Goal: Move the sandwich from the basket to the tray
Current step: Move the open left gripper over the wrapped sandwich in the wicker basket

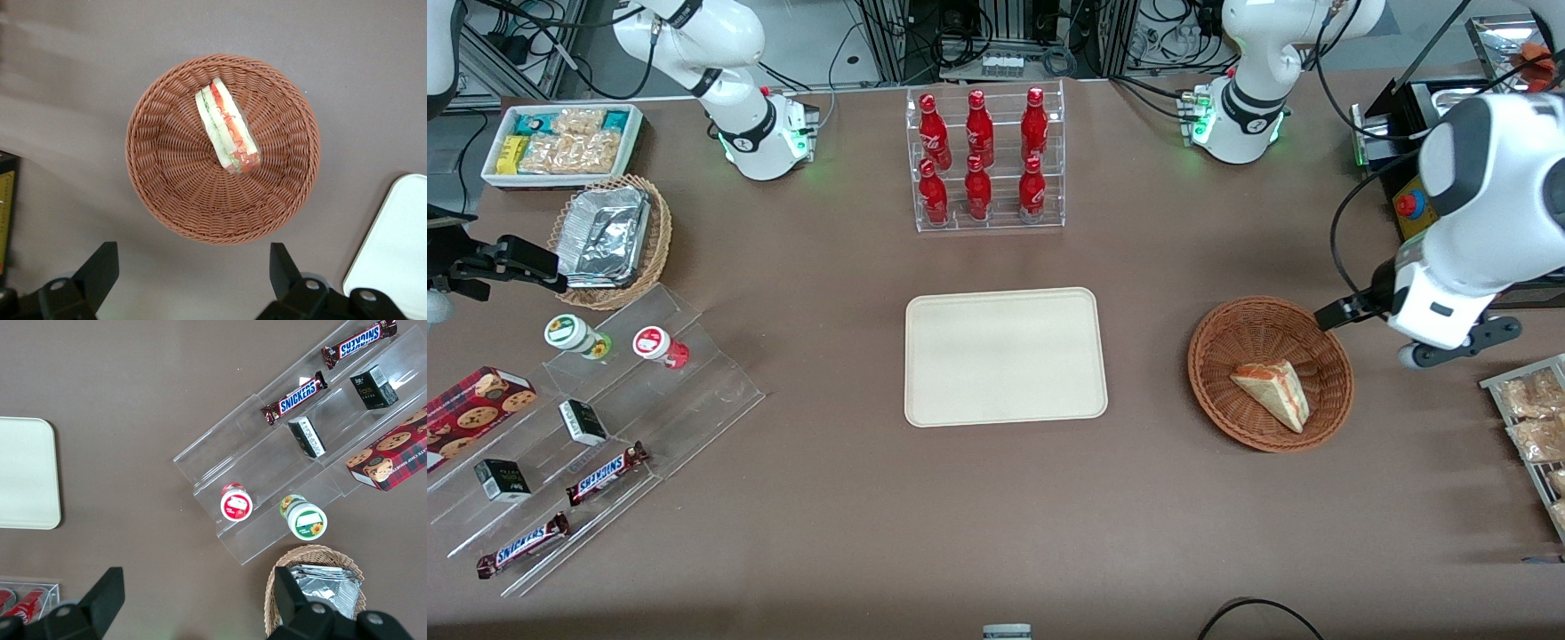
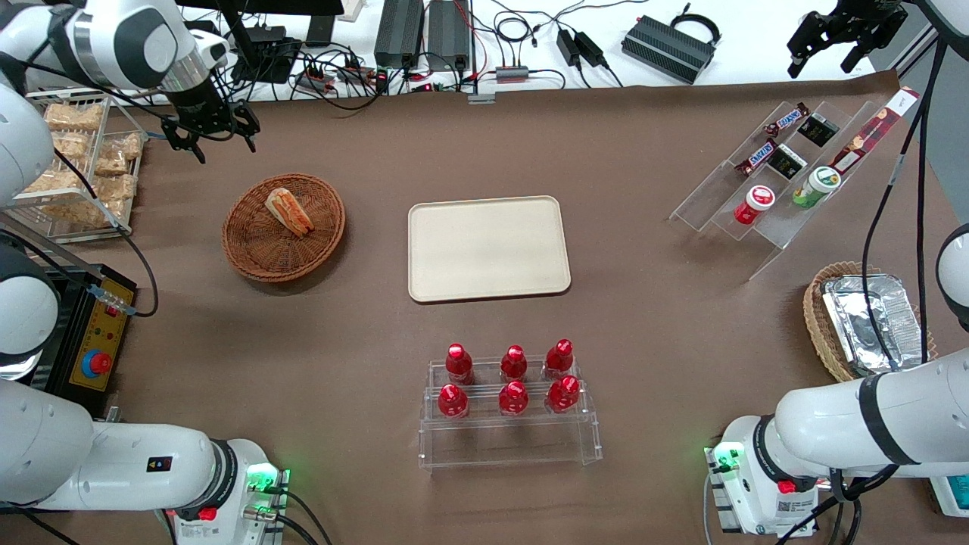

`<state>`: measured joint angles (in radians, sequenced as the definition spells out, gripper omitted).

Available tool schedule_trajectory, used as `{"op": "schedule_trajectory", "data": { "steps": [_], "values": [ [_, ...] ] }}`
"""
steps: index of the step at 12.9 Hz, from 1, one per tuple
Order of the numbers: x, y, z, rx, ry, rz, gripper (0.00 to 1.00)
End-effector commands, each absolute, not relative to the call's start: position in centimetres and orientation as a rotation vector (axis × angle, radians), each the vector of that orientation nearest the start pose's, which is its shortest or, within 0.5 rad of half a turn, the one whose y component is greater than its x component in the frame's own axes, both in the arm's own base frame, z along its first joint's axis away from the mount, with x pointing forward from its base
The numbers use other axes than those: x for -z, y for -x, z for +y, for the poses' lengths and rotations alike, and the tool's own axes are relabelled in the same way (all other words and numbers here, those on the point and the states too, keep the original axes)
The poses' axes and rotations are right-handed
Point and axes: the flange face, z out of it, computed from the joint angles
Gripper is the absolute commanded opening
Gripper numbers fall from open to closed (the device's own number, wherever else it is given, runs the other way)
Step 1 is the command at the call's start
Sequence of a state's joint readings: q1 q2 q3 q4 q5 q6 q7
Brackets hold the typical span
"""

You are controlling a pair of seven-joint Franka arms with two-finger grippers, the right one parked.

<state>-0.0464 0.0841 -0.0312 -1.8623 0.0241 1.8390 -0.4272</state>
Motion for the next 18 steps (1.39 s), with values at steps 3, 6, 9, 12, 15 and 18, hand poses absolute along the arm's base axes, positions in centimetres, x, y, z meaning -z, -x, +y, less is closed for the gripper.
{"op": "schedule_trajectory", "data": {
  "steps": [3,6,9,12,15,18],
  "values": [
    [-43.4,-56.4,-4.6,-0.064,3.01,-0.744,1.0],
    [-40.7,-56.1,-5.9,-0.024,2.992,-0.853,1.0],
    [-36.9,-56.8,-6.0,-0.038,2.987,-0.88,1.0],
    [-35.4,-57.3,-6.1,-0.034,2.981,-0.906,1.0],
    [-33.4,-57.9,-6.1,-0.028,2.981,-0.918,1.0],
    [-31.8,-58.3,-6.0,-0.019,2.986,-0.919,1.0]
  ]
}}
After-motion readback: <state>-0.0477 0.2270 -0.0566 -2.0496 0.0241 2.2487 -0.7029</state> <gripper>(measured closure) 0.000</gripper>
